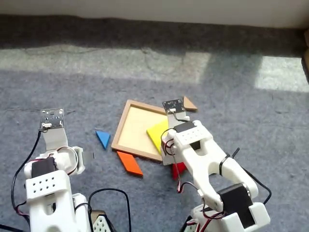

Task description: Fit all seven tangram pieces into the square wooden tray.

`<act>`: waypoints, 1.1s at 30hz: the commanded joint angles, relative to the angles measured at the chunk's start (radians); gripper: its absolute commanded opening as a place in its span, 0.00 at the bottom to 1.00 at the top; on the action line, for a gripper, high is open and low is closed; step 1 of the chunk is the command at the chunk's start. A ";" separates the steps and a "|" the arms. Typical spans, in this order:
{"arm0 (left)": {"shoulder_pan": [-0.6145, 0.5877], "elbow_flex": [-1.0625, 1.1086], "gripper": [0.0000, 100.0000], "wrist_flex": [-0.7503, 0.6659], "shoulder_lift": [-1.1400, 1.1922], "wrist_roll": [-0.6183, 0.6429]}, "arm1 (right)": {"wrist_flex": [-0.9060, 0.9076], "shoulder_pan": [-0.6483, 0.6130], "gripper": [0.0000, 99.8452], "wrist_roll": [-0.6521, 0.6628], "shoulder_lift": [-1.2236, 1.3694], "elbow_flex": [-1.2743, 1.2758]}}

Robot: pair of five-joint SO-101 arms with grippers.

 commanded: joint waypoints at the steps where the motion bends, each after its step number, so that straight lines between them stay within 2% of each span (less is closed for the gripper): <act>1: -0.012 -0.004 0.31 -0.014 0.004 -0.008 | 0.070 0.047 0.24 0.044 -0.110 -0.044; 5: -0.012 -0.004 0.31 -0.014 0.004 -0.008 | 0.116 0.062 0.24 0.051 -0.271 -0.036; 8: -0.010 -0.004 0.31 -0.014 0.004 -0.008 | 0.147 0.056 0.24 0.106 -0.354 -0.036; 13: -0.008 -0.004 0.31 -0.014 0.004 -0.008 | 0.176 0.047 0.24 0.155 -0.384 -0.044; 18: -0.010 -0.004 0.31 -0.014 0.004 -0.008 | 0.165 0.044 0.25 0.095 -0.383 -0.036; 22: -0.005 -0.004 0.31 -0.014 0.004 -0.008 | 0.143 -0.005 0.33 0.006 -0.381 -0.031; 24: -0.005 -0.004 0.31 -0.014 0.004 -0.008 | 0.113 -0.022 0.36 -0.026 -0.352 -0.013; 33: -0.007 -0.004 0.31 -0.014 0.004 -0.008 | 0.022 -0.016 0.36 -0.028 -0.044 -0.007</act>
